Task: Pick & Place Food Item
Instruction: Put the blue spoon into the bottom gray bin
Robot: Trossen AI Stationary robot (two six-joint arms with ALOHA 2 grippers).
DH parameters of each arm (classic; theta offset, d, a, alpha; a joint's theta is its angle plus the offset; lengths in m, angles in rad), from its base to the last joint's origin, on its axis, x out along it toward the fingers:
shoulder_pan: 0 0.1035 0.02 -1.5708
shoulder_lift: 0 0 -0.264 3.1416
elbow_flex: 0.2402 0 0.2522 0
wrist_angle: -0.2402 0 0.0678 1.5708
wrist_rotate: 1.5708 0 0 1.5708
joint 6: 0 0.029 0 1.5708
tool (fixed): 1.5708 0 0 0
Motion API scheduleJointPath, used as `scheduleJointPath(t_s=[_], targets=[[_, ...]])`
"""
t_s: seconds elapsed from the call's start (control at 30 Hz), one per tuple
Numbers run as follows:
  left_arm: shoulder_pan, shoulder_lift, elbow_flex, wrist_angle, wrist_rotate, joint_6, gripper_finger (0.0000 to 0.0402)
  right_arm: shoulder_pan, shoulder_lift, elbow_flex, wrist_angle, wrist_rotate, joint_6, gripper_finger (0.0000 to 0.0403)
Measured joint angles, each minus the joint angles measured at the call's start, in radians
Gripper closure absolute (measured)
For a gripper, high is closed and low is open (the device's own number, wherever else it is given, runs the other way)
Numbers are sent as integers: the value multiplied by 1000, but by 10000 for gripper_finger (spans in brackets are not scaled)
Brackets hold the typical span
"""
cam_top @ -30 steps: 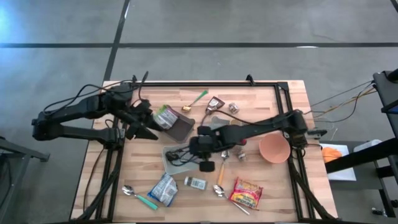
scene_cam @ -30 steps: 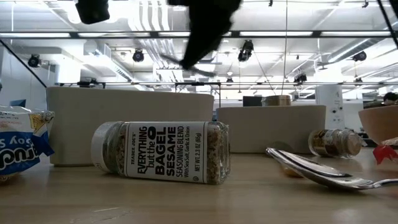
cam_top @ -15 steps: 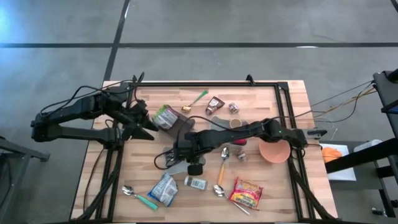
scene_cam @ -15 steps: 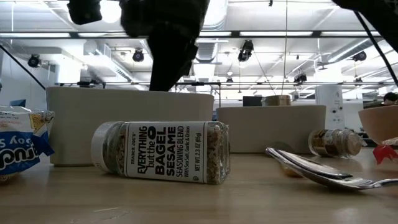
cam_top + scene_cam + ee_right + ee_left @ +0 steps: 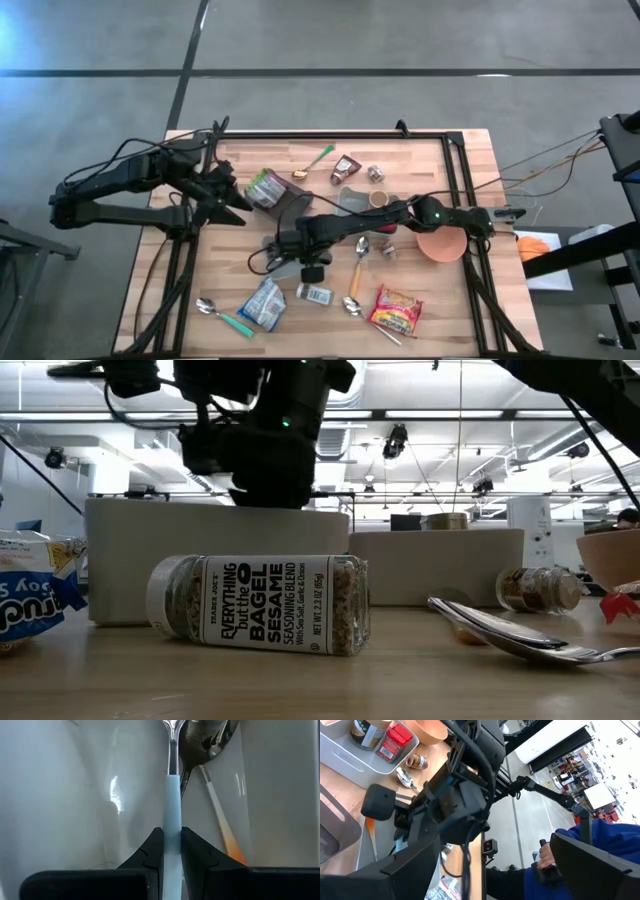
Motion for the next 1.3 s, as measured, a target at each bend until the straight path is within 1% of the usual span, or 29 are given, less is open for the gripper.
scheduleJointPath(t_s=[0.7, 0.77, 0.93, 1.03, 1.17, 1.3], targets=[[0, -4, 0, -21, 0, 12, 21, -14, 3, -14, 1, 1, -4, 367], [0, -4, 0, -22, 0, 11, 21, -14, 3, -14, 1, 1, -3, 346], [0, -4, 0, -23, 0, 11, 21, -15, 13, -22, -13, 11, -2, 270], [0, -4, 0, -25, 0, 11, 21, -17, 11, -27, -11, 20, 9, 235], [0, -4, 0, -29, 0, 11, 21, -17, 10, -27, -8, 31, 35, 201], [0, -4, 0, -32, 0, 11, 21, -17, 7, -27, -7, 33, 38, 182]])
